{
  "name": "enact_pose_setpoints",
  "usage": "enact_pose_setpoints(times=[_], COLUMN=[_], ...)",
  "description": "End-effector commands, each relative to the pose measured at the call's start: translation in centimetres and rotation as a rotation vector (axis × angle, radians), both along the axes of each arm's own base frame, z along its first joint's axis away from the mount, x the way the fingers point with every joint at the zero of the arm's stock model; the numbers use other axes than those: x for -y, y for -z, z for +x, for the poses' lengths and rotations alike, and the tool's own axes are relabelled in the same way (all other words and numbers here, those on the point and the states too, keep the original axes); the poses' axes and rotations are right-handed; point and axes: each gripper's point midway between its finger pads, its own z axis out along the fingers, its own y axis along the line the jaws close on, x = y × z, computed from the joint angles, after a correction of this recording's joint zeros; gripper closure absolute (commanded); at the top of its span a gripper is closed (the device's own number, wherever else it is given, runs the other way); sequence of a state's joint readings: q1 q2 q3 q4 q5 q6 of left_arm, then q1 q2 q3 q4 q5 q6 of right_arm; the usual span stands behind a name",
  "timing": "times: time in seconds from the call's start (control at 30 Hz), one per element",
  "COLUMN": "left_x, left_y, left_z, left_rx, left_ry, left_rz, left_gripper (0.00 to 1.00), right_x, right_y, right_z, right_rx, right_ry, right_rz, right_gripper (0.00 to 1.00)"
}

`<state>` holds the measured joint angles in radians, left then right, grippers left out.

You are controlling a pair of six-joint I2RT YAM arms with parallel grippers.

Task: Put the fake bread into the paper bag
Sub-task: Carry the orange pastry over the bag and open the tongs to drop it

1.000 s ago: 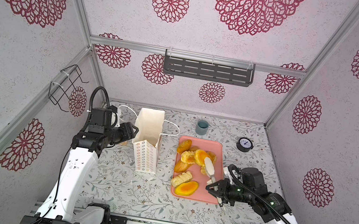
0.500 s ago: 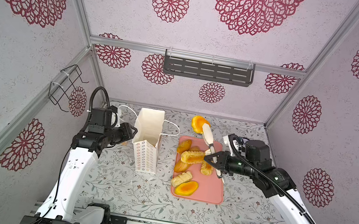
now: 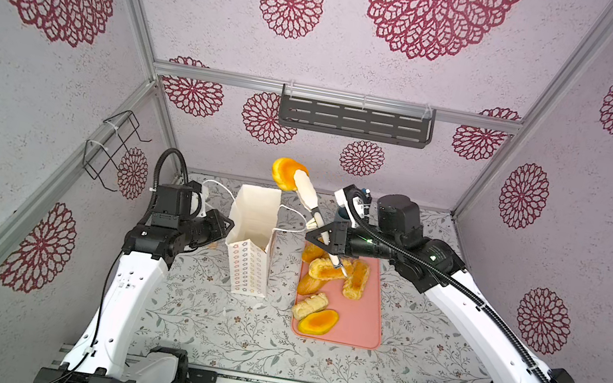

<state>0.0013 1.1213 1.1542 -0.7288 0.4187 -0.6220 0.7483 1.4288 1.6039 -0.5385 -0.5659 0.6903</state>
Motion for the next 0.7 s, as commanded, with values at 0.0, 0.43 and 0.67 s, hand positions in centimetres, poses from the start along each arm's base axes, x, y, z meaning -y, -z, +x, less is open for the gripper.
enact_pose_setpoints(times=[0.0,0.43,0.67], left_x=[0.5,0.5,0.5], left_y=[-0.6,-0.2,-0.1], left_z=[0.4,0.5,0.5], left_rx=[0.03,0.029,0.027], left_ry=[0.02,0.021,0.021], left_rz=[-0.006,-0.008,-0.006], left_gripper=[0.8,0.92,0.94], right_x=[-0.6,-2.4,-2.6], right_y=[-1.5,2.2,2.9], right_z=[0.0,-0.1,-0.1], right_rx=[0.08,0.04,0.032], right_ry=[-0.019,-0.048,-0.054], right_rz=[-0.001,-0.163,-0.185], right_gripper=[0.75,0.74,0.67])
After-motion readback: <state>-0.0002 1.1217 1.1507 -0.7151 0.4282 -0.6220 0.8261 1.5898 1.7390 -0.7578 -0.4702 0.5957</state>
